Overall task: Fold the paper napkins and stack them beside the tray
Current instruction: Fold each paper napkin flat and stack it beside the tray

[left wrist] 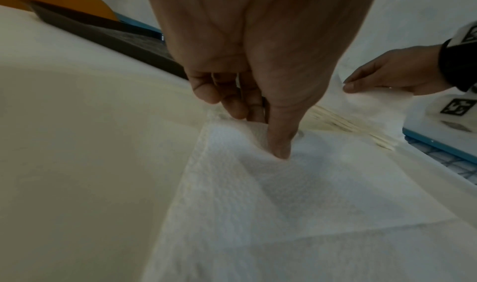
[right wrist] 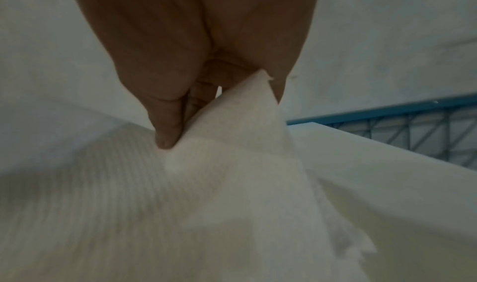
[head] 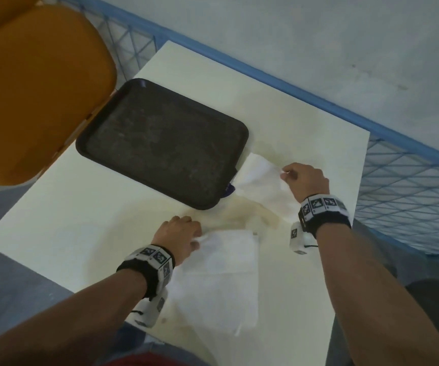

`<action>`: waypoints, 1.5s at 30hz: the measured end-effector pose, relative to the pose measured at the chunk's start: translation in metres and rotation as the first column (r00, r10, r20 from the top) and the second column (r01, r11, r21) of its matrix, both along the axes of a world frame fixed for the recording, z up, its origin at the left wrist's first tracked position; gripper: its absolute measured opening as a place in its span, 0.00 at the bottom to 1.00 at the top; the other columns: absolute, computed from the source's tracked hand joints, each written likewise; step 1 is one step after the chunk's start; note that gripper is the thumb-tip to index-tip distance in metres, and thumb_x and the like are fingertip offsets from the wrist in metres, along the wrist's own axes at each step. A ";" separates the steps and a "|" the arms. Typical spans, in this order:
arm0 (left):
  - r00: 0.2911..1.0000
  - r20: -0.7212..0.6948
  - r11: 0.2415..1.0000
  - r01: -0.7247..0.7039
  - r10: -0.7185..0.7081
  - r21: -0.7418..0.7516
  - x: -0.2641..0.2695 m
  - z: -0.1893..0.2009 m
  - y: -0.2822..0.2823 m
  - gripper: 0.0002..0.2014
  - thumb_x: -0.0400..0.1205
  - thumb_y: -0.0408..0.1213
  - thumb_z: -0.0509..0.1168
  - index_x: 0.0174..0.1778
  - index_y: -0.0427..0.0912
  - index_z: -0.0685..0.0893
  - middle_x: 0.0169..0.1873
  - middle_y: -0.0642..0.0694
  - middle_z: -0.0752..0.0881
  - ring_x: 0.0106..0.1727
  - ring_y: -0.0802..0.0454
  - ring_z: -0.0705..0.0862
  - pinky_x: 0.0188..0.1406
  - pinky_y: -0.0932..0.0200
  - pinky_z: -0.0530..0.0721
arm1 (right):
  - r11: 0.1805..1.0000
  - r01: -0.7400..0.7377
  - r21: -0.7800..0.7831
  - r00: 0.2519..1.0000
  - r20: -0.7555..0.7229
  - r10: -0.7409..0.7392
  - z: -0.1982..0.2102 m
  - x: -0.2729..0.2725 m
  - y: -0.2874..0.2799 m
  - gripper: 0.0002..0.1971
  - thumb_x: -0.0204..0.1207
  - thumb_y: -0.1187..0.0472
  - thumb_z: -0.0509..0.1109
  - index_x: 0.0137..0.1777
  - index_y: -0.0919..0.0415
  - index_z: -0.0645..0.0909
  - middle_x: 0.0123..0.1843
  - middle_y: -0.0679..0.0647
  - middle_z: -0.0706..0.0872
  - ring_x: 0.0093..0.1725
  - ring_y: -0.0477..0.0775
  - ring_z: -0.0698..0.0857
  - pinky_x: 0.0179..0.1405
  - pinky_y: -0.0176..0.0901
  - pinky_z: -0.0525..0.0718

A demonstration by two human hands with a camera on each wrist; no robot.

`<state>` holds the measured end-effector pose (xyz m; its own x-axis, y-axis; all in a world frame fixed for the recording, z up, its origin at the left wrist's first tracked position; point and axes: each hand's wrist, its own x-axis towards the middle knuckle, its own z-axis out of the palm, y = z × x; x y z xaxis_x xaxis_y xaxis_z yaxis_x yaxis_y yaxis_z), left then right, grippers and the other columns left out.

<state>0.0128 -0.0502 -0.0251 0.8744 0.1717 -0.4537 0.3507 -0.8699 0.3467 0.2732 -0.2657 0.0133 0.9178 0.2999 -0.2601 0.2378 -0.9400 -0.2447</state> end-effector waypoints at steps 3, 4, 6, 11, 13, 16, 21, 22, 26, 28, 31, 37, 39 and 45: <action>0.999 0.038 1.000 -0.019 0.020 -0.016 -0.001 0.002 0.003 0.11 0.80 0.48 0.70 0.57 0.57 0.80 0.51 0.56 0.82 0.52 0.51 0.77 0.58 0.54 0.78 | 0.997 -0.007 -0.077 0.989 0.149 0.018 -0.009 -0.005 0.004 0.17 0.84 0.44 0.65 0.70 0.42 0.81 0.70 0.47 0.85 0.71 0.56 0.80 0.77 0.62 0.62; 0.999 0.049 1.000 -0.001 0.002 -0.011 -0.001 0.003 0.005 0.10 0.81 0.48 0.69 0.57 0.57 0.80 0.50 0.56 0.82 0.52 0.51 0.77 0.57 0.54 0.77 | 0.999 -0.011 -0.052 0.980 0.196 0.021 -0.010 -0.011 0.003 0.17 0.84 0.45 0.66 0.70 0.44 0.82 0.71 0.48 0.84 0.71 0.58 0.79 0.78 0.64 0.61; 0.997 0.075 0.999 0.028 -0.027 -0.016 -0.002 0.006 0.007 0.07 0.82 0.48 0.68 0.55 0.56 0.82 0.48 0.57 0.80 0.52 0.51 0.77 0.55 0.56 0.75 | 0.994 -0.046 0.096 0.969 0.244 0.022 -0.009 -0.033 -0.001 0.16 0.83 0.47 0.68 0.67 0.49 0.84 0.70 0.51 0.84 0.69 0.61 0.80 0.73 0.63 0.69; 0.990 0.142 0.994 0.038 -0.022 -0.106 -0.001 0.017 0.016 0.05 0.80 0.44 0.71 0.46 0.52 0.81 0.48 0.54 0.81 0.49 0.52 0.79 0.50 0.56 0.79 | 0.824 0.141 0.549 0.988 -0.128 -0.083 0.000 -0.118 -0.010 0.16 0.77 0.44 0.77 0.62 0.46 0.86 0.61 0.40 0.87 0.60 0.42 0.85 0.63 0.45 0.85; 0.984 0.173 0.993 0.062 -0.043 -0.104 0.001 0.023 0.019 0.08 0.78 0.44 0.73 0.41 0.53 0.79 0.46 0.54 0.81 0.48 0.53 0.78 0.50 0.54 0.82 | 0.797 0.229 0.558 0.958 -0.276 -0.082 -0.006 -0.150 -0.014 0.24 0.72 0.44 0.81 0.67 0.45 0.83 0.64 0.37 0.86 0.62 0.39 0.84 0.63 0.43 0.85; 0.957 0.258 0.986 0.155 -0.136 -0.054 0.005 0.031 0.023 0.06 0.77 0.47 0.74 0.41 0.53 0.83 0.49 0.55 0.82 0.50 0.54 0.78 0.55 0.50 0.82 | 0.798 0.303 0.521 0.914 -0.396 -0.089 -0.015 -0.183 -0.020 0.39 0.65 0.44 0.86 0.76 0.41 0.75 0.72 0.38 0.78 0.68 0.43 0.79 0.68 0.43 0.82; 0.934 0.262 0.966 0.258 -0.243 -0.020 0.014 0.037 0.030 0.14 0.83 0.54 0.65 0.56 0.52 0.90 0.58 0.55 0.84 0.57 0.51 0.79 0.59 0.51 0.78 | 0.777 0.392 0.492 0.884 -0.435 -0.171 -0.025 -0.207 -0.024 0.44 0.61 0.46 0.88 0.75 0.29 0.69 0.75 0.40 0.76 0.68 0.51 0.81 0.70 0.50 0.83; 0.926 0.283 0.963 0.268 -0.250 -0.025 0.016 0.039 0.029 0.14 0.84 0.54 0.65 0.56 0.51 0.89 0.58 0.53 0.85 0.56 0.50 0.80 0.59 0.50 0.78 | 0.770 0.411 0.487 0.879 -0.436 -0.194 -0.028 -0.209 -0.024 0.44 0.60 0.45 0.88 0.75 0.30 0.70 0.75 0.40 0.78 0.67 0.51 0.82 0.69 0.51 0.84; 0.885 0.436 0.935 0.279 -0.162 -0.218 0.017 0.061 0.023 0.11 0.85 0.51 0.64 0.56 0.50 0.85 0.52 0.55 0.87 0.54 0.52 0.83 0.55 0.57 0.79 | 0.726 0.458 0.513 0.873 -0.415 -0.258 -0.013 -0.217 -0.021 0.29 0.66 0.47 0.86 0.67 0.41 0.81 0.56 0.36 0.86 0.54 0.38 0.85 0.51 0.26 0.80; 0.892 0.450 0.915 0.208 -0.033 -0.346 0.017 0.076 0.023 0.11 0.83 0.53 0.67 0.57 0.55 0.82 0.51 0.60 0.86 0.53 0.61 0.84 0.53 0.63 0.80 | 0.643 0.512 0.569 0.851 -0.437 -0.291 -0.002 -0.221 -0.019 0.12 0.71 0.50 0.84 0.51 0.45 0.86 0.43 0.35 0.89 0.46 0.33 0.87 0.43 0.23 0.81; 0.942 0.267 0.828 -0.021 0.205 -0.560 0.015 0.080 0.034 0.31 0.72 0.57 0.77 0.69 0.61 0.74 0.58 0.64 0.86 0.58 0.64 0.83 0.59 0.64 0.79 | 0.522 0.549 0.653 0.835 -0.450 -0.317 0.012 -0.231 -0.016 0.04 0.74 0.53 0.81 0.45 0.48 0.89 0.36 0.36 0.92 0.37 0.32 0.89 0.39 0.26 0.82; 0.997 0.006 0.703 -0.052 0.081 -0.709 0.001 0.066 0.051 0.14 0.81 0.42 0.73 0.62 0.49 0.87 0.54 0.53 0.92 0.55 0.55 0.90 0.60 0.48 0.88 | 0.437 0.594 0.676 0.804 -0.477 -0.355 0.032 -0.253 -0.018 0.04 0.76 0.55 0.80 0.43 0.52 0.89 0.35 0.35 0.92 0.35 0.33 0.89 0.35 0.22 0.80; 0.992 -0.051 0.579 -0.108 0.114 -0.808 -0.002 0.068 0.051 0.09 0.83 0.37 0.70 0.58 0.46 0.89 0.51 0.50 0.93 0.53 0.50 0.91 0.50 0.55 0.90 | 0.430 0.600 0.675 0.799 -0.478 -0.365 0.032 -0.259 -0.021 0.03 0.76 0.56 0.80 0.45 0.52 0.90 0.38 0.37 0.93 0.38 0.31 0.89 0.36 0.21 0.81; 0.985 -0.041 0.491 -0.119 0.168 -0.863 -0.001 0.074 0.053 0.11 0.81 0.26 0.70 0.53 0.45 0.92 0.48 0.48 0.93 0.50 0.50 0.91 0.46 0.59 0.87 | 0.429 0.591 0.683 0.801 -0.435 -0.412 0.042 -0.266 -0.026 0.08 0.79 0.69 0.74 0.45 0.55 0.91 0.45 0.44 0.94 0.41 0.34 0.89 0.36 0.26 0.81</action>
